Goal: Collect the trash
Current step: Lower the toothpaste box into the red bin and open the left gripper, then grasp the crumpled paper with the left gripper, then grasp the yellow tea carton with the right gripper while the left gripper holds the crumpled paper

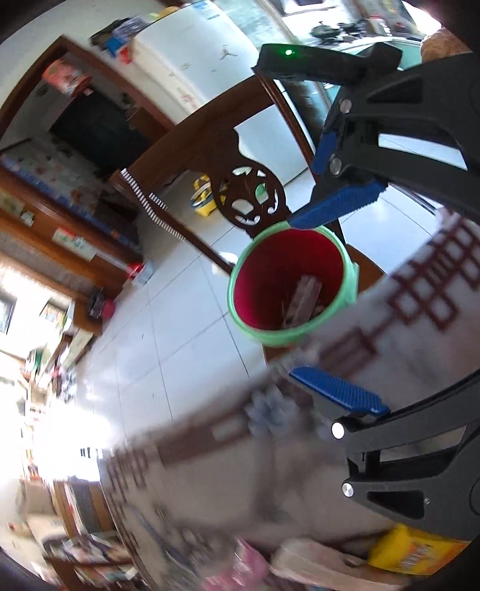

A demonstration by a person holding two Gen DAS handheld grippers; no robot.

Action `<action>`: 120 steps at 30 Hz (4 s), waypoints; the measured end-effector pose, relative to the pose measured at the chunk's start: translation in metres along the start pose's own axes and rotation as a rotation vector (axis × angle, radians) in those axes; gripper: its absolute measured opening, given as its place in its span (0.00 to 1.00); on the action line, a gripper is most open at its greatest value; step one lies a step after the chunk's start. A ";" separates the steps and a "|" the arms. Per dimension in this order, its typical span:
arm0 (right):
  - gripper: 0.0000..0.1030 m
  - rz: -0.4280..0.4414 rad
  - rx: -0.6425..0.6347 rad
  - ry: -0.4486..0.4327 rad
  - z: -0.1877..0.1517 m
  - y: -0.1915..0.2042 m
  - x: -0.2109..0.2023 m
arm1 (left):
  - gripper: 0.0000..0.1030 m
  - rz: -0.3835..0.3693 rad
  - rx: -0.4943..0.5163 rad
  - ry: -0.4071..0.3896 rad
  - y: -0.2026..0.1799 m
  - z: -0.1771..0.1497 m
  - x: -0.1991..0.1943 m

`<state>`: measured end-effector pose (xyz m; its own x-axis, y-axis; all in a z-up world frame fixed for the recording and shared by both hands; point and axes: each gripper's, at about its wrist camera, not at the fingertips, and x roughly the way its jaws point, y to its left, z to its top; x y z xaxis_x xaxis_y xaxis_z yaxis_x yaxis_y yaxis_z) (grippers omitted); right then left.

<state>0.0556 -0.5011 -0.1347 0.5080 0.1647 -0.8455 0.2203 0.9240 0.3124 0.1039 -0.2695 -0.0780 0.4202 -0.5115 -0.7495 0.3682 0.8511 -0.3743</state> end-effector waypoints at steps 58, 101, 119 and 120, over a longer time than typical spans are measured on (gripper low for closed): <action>0.94 0.184 -1.653 0.612 -0.183 0.422 0.138 | 0.50 0.277 -0.673 0.047 0.253 -0.241 -0.176; 0.76 0.167 -1.192 0.710 -0.192 0.400 0.147 | 0.53 0.263 -0.739 0.026 0.289 -0.236 -0.175; 0.58 0.216 -1.058 0.488 -0.205 0.381 0.122 | 0.50 0.330 -0.678 -0.022 0.283 -0.220 -0.181; 0.58 0.234 -1.036 0.478 -0.201 0.379 0.119 | 0.50 0.329 -0.673 -0.030 0.282 -0.218 -0.183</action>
<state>0.0320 -0.0620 -0.2039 0.0315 0.2777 -0.9602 -0.7351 0.6574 0.1660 -0.0498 0.0895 -0.1654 0.4472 -0.2127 -0.8688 -0.3636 0.8442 -0.3939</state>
